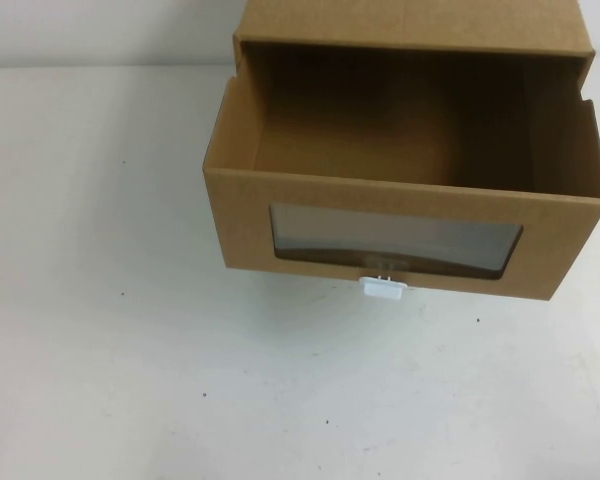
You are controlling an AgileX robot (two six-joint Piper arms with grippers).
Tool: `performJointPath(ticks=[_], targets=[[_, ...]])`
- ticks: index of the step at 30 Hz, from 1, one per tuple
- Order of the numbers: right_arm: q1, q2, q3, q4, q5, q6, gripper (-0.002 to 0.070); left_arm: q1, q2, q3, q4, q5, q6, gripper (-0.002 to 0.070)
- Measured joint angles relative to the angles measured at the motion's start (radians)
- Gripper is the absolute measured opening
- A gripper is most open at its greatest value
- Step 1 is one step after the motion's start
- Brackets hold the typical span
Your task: Open the shoe box
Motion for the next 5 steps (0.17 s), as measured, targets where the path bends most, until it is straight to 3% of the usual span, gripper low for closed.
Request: performJointPath(ticks=[5], targets=[[0.0, 0.0, 0.0, 0.0, 0.0, 0.0, -0.0019, 0.0, 0.0, 0.0, 0.0, 0.0, 0.0, -0.0007]])
